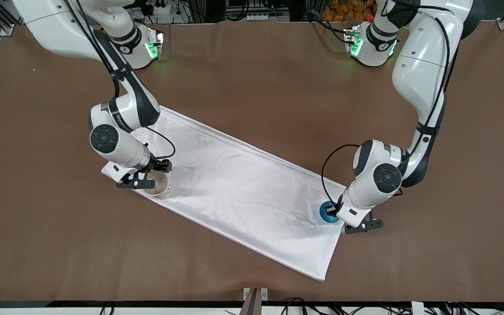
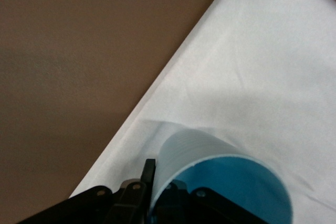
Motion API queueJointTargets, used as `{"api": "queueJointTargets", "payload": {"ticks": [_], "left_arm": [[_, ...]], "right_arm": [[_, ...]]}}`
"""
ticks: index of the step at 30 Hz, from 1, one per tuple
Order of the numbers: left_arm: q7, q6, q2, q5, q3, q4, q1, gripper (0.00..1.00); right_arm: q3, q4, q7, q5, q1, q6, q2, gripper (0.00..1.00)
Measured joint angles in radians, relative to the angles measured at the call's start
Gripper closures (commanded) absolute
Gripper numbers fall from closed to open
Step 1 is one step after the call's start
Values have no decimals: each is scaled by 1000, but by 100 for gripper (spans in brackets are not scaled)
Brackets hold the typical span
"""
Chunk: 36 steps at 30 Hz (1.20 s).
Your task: Place blue cup into white mug on table
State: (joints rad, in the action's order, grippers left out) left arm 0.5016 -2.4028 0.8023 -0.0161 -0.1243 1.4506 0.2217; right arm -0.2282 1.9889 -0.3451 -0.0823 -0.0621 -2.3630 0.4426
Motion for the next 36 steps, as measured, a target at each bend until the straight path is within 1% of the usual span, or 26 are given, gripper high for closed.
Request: {"api": "queueJointTargets", "payload": {"ticks": [3, 5, 10, 11, 19, 24, 31, 36], "left_arm": [[0, 7, -14, 0, 0, -2, -8, 100], [0, 16, -24, 0, 0, -2, -12, 100], [-6, 60, -54, -1, 0, -3, -19, 100], [-12, 74, -62, -2, 0, -3, -22, 100], [-129, 213, -131, -2, 2, -3, -60, 100], [-214, 285, -172, -2, 3, 8, -100, 100], [-268, 298, -214, -2, 3, 61, -126, 100], [-275, 298, -238, -2, 2, 98, -126, 100]], "right_arm": [[5, 0, 0, 0, 0, -8, 6, 67], [6, 0, 0, 0, 0, -12, 8, 78], [6, 0, 0, 0, 0, -15, 8, 98], [6, 0, 0, 0, 0, -15, 8, 100], [2, -19, 0, 0, -1, 0, -9, 100], [-9, -67, -12, 0, -10, 95, -45, 100], [-68, -199, -113, 0, -30, 254, -81, 100], [-106, -249, -142, 0, -42, 284, -88, 100]]}}
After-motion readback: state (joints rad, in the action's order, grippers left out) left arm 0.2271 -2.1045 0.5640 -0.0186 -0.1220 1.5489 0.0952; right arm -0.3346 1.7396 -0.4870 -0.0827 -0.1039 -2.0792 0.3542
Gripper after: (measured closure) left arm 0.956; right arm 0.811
